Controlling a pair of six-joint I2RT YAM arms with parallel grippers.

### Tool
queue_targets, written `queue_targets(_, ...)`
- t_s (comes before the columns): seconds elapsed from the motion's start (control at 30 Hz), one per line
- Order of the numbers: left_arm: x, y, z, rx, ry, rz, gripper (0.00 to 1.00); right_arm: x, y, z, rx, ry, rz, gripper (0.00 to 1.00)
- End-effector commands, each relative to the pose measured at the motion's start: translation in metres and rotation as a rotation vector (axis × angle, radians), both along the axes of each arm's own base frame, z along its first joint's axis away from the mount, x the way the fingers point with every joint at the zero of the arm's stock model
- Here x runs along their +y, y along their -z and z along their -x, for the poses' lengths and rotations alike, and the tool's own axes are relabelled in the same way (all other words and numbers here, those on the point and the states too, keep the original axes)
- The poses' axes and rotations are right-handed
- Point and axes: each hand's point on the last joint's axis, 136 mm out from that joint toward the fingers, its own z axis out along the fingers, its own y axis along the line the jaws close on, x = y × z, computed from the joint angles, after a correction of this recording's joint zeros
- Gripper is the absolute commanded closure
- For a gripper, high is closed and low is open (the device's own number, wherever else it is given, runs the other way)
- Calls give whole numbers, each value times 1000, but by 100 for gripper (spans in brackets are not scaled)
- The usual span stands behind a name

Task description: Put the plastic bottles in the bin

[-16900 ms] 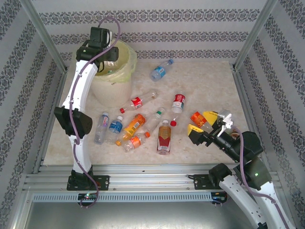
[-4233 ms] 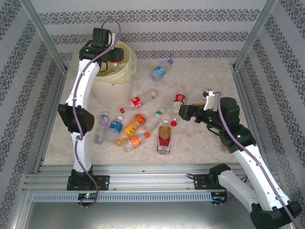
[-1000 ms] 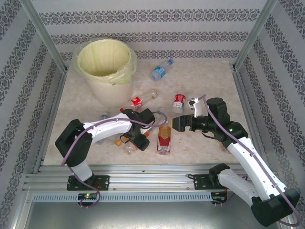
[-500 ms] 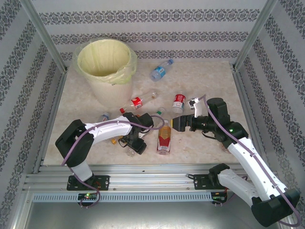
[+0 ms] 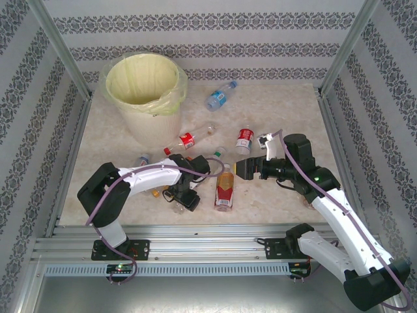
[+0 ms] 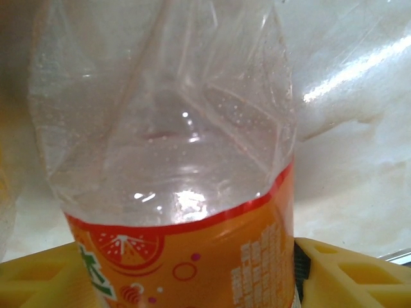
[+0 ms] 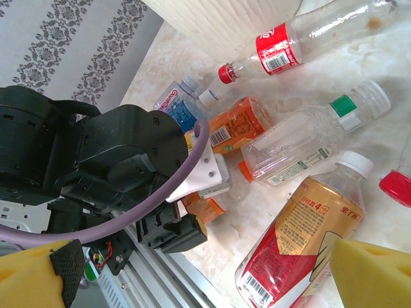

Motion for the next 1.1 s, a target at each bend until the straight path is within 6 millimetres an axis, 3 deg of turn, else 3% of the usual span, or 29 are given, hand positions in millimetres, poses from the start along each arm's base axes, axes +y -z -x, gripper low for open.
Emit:
queue_targets(0.0,-1,2,6,18,-9,-4,35,0,-6,2,-39,0,-8,2)
queue_targets(0.17,-8,-8,6,13,-21,38,40,-1,-14,4,-71,13,-29,2)
queue_targets(0.57,-29,-66,-9,-79,8,183,45,3,-43,4,-159,14,-131,2)
queue_targets(0.77,-46,-106,-25,-137,-12,312,45,2,-57,6,-222,15,-161,2)
queue_targets(1.07,-64,-186,-72,-283,-42,532,45,2,-83,5,-290,25,-208,2)
